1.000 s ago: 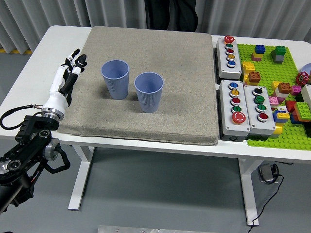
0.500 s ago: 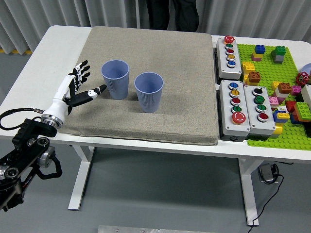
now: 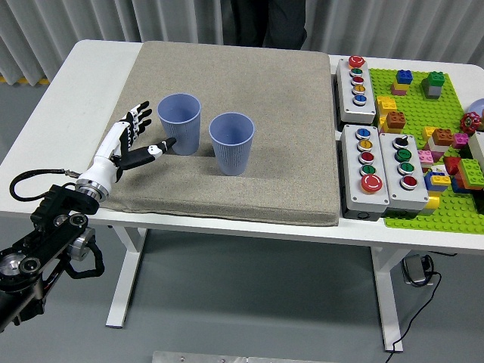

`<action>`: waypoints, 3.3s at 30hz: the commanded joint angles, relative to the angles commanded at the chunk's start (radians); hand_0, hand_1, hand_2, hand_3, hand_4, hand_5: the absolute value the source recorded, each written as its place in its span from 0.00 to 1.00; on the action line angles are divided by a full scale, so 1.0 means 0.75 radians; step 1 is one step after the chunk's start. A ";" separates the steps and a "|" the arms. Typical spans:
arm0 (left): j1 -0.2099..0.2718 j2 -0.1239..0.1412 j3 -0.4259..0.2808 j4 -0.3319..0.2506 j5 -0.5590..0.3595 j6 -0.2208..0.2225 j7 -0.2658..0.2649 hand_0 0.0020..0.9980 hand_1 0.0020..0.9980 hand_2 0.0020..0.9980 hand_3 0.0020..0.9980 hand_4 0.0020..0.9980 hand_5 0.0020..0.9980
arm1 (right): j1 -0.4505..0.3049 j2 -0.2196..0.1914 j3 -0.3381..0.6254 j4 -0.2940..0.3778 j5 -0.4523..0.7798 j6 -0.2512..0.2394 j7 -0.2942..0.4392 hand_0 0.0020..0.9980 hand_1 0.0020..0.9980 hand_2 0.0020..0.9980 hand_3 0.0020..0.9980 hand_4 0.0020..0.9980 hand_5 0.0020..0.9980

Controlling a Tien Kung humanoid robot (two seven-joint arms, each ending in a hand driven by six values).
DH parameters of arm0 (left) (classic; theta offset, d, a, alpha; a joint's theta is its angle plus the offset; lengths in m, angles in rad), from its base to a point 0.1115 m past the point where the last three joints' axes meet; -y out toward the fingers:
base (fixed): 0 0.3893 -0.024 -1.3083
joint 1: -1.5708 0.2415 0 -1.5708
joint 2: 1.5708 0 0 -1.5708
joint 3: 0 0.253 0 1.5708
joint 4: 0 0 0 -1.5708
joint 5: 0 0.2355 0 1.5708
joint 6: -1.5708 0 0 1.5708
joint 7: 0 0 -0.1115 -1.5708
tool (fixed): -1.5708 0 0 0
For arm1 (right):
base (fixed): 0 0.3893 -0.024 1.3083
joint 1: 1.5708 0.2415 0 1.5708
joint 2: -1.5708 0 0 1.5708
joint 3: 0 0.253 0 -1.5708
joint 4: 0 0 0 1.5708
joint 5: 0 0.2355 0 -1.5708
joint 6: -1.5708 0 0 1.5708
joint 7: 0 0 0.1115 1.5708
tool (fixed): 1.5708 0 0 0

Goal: Pick cup pour cup place

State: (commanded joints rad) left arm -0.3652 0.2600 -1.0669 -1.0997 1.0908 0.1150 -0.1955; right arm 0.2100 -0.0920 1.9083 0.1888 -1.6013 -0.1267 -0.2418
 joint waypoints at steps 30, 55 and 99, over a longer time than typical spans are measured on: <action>-0.112 -0.136 0.006 0.192 -0.016 -0.002 -0.022 0.96 0.96 1.00 1.00 0.87 0.19 | 0.016 0.000 -0.002 -0.001 -0.003 0.001 0.002 0.70 0.63 0.59 0.59 0.00 0.25; -0.180 -0.155 0.075 0.273 -0.057 -0.001 -0.023 0.96 0.95 1.00 1.00 0.88 0.21 | 0.023 -0.001 -0.003 0.000 -0.008 0.002 0.000 0.70 0.63 0.59 0.59 0.00 0.25; -0.253 -0.169 0.121 0.336 -0.088 0.018 -0.024 0.87 0.85 0.95 0.94 0.87 0.23 | 0.031 -0.003 -0.006 0.000 -0.006 0.003 -0.001 0.70 0.63 0.59 0.59 0.00 0.25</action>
State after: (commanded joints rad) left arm -0.5549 0.1330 -0.9765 -0.8480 1.0248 0.1288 -0.2134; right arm 0.2336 -0.0945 1.9039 0.1885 -1.6057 -0.1245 -0.2425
